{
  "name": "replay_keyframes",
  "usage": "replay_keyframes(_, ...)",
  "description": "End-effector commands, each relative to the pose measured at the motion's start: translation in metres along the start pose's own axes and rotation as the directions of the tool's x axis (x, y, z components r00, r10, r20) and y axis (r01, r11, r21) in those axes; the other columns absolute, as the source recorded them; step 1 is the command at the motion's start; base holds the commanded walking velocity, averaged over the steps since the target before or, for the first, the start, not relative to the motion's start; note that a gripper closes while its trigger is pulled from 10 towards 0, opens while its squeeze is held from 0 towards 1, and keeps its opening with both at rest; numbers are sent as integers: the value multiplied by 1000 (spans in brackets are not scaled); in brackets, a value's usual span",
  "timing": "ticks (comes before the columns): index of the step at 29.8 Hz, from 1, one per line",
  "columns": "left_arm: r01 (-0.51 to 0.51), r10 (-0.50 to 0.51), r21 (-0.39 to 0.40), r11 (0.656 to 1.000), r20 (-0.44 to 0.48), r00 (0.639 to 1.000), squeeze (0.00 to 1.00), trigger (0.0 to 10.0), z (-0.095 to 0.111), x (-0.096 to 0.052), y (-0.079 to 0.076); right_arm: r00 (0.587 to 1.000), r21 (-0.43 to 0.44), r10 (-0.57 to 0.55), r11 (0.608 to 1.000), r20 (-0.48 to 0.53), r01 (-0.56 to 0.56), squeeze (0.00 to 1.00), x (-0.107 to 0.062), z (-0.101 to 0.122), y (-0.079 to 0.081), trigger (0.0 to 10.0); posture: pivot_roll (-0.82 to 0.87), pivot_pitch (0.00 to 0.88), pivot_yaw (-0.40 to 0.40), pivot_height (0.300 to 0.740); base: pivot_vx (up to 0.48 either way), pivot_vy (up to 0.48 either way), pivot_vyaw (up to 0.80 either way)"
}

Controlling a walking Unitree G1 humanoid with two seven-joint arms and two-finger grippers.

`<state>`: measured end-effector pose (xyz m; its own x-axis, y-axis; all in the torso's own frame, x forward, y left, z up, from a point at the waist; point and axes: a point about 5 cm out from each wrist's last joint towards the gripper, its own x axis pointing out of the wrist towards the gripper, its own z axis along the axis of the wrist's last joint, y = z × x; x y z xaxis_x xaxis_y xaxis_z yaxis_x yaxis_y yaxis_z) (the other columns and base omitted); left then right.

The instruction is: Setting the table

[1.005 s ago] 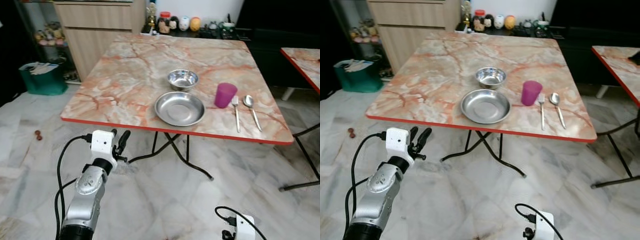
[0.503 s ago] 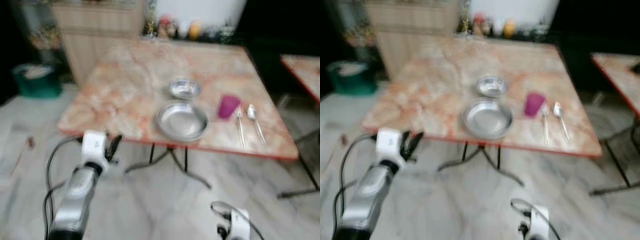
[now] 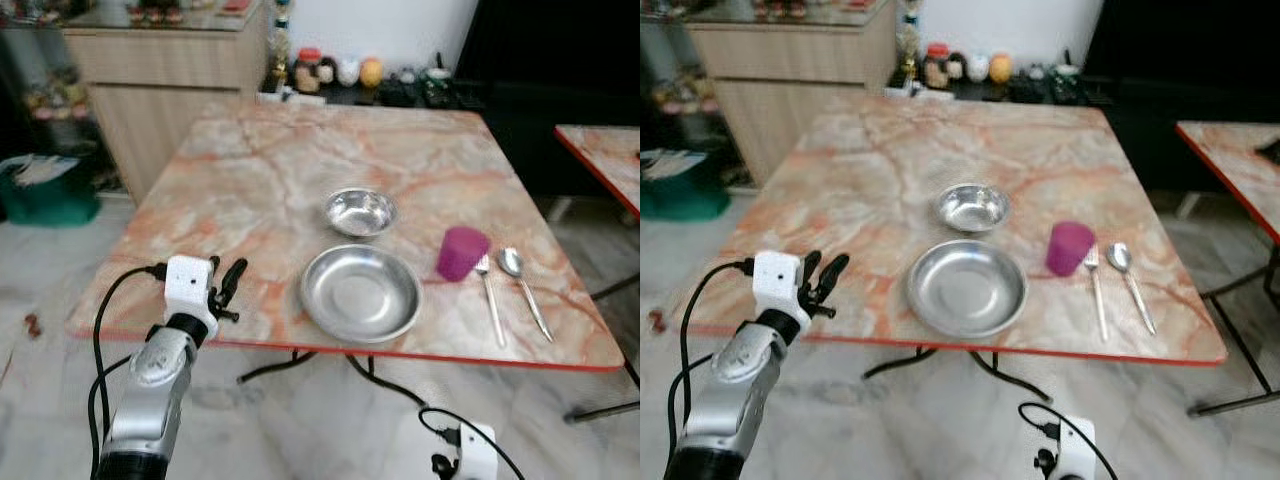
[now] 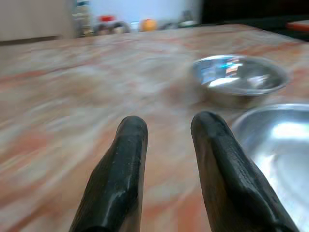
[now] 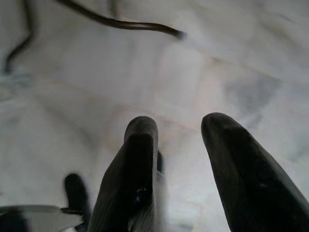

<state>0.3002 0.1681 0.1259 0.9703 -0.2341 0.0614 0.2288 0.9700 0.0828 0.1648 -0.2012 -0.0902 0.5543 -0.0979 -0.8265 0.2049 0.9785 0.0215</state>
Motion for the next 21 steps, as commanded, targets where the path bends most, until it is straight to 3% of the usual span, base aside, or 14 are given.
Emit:
replay_keyframes(1, 23, -24, -23, 999, -15, 1000, 0, 10000, -4, 1, -7, 1000, -15, -26, 1000, 10, 26, 0, -1, 3, -11, 10000, 142, 0, -34, 740, 330, 0, 0)
replay_keyframes(10, -25, 2, -163, 986, -140, 990, 0, 10000, -3, 4, -5, 1000, -31, -19, 999, 6, 20, 0, -1, 2, -10, 10000, 137, 0, -21, 740, 30, 0, 0)
replay_keyframes(11, -24, -2, -179, 984, -141, 990, 67, 10000, -2, 3, -5, 1000, -31, -19, 999, 5, 19, 0, -1, 1, -10, 10000, 137, 0, -21, 740, 0, 0, 0)
replay_keyframes(12, -14, -9, -165, 986, -138, 990, 1000, 10000, 2, 1, -5, 1000, -34, -18, 999, 3, 18, 0, -1, 1, -10, 10000, 135, 0, -19, 740, 0, 0, 0)
replay_keyframes(18, -37, 4, -201, 979, -160, 987, 1000, 10000, 9, -8, -2, 1000, -37, -17, 999, -3, 17, 0, -1, 0, -10, 10000, 139, 0, -17, 740, 0, 0, 0)
replay_keyframes(21, -54, 1, -243, 968, -213, 977, 1000, 10000, 10, -13, -1, 1000, -41, -16, 999, -5, 16, 0, -1, -1, -10, 10000, 145, 0, -20, 740, 0, 0, 0)
